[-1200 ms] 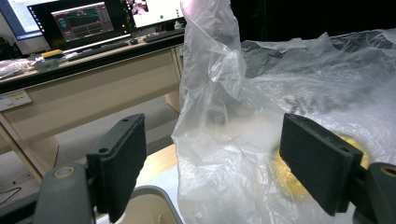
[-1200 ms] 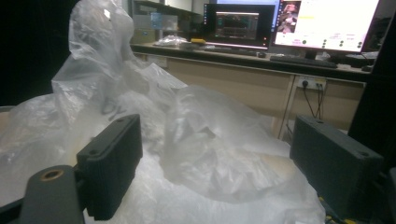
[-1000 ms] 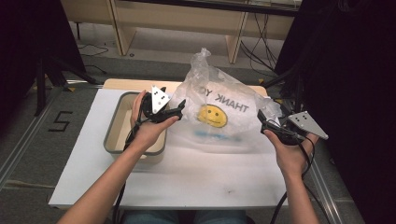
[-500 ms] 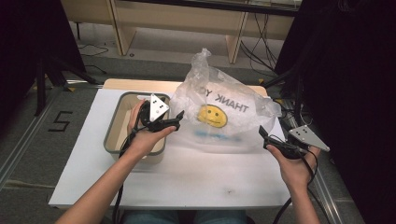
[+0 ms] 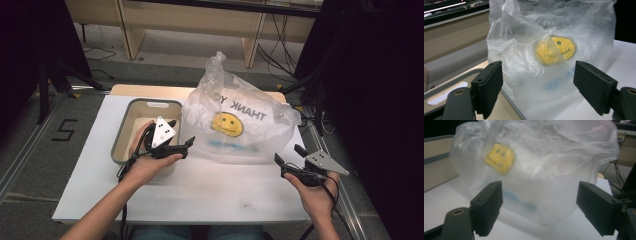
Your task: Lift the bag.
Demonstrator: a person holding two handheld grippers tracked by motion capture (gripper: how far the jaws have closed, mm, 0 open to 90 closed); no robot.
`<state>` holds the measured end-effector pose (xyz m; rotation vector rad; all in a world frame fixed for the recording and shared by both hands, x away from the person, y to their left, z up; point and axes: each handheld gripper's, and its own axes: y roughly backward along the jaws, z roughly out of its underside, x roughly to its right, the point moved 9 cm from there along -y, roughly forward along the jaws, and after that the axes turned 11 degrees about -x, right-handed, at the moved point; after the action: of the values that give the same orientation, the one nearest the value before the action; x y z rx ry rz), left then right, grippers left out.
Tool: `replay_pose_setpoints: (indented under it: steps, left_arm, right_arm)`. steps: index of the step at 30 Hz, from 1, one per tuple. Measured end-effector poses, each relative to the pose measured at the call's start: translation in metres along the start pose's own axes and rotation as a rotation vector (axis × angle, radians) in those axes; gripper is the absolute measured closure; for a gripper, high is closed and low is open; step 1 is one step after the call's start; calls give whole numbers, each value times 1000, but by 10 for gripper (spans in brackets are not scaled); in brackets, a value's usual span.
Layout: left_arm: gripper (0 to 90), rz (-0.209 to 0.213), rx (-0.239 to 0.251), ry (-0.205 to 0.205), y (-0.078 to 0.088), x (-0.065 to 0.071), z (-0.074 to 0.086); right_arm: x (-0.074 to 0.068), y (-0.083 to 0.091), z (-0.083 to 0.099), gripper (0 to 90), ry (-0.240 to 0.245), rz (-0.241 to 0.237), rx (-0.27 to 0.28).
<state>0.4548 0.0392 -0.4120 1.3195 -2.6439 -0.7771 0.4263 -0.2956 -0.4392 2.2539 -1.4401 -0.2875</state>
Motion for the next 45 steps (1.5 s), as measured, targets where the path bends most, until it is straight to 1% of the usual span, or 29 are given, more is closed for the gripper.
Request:
replay_pose_setpoints:
  steps: [6, 8, 12, 15, 19, 25, 32, 35, 36, 40, 42, 45]
  left_arm:
    - [234, 40, -23, -19, 4, 8, 16]
    - [235, 48, -26, -23, 4, 10, 20]
    - [237, 63, -31, -17, 6, 13, 27]
    - [237, 73, -39, -29, 8, 17, 31]
    - [237, 80, -43, -37, 9, 19, 37]
    - [238, 94, -65, -46, 11, 24, 47]
    - [247, 104, -89, -60, 11, 31, 59]
    - [247, 102, -93, -64, 10, 31, 62]
    - [246, 103, -99, -73, 10, 31, 64]
    - [243, 110, -114, -81, 8, 34, 69]
    - [241, 105, -118, -92, 7, 35, 71]
    - [240, 104, -121, -98, 6, 36, 71]
  right_arm:
    - [-9, -4, 14, 237, 13, -43, -39]
    - [-12, -6, 16, 241, 16, -56, -47]
    - [-16, -7, 20, 247, 17, -73, -55]
    - [-19, -9, 23, 251, 13, -87, -63]
    - [-21, -9, 26, 254, 14, -99, -69]
    - [-25, -11, 29, 258, 17, -116, -79]
    - [-33, -16, 34, 273, 27, -155, -106]
    - [-37, -17, 36, 273, 33, -168, -110]
    - [-38, -18, 37, 273, 34, -171, -111]
    - [-40, -19, 39, 275, 35, -187, -116]
    - [-41, -19, 40, 277, 35, -192, -120]
    - [-43, -19, 40, 281, 36, -198, -118]
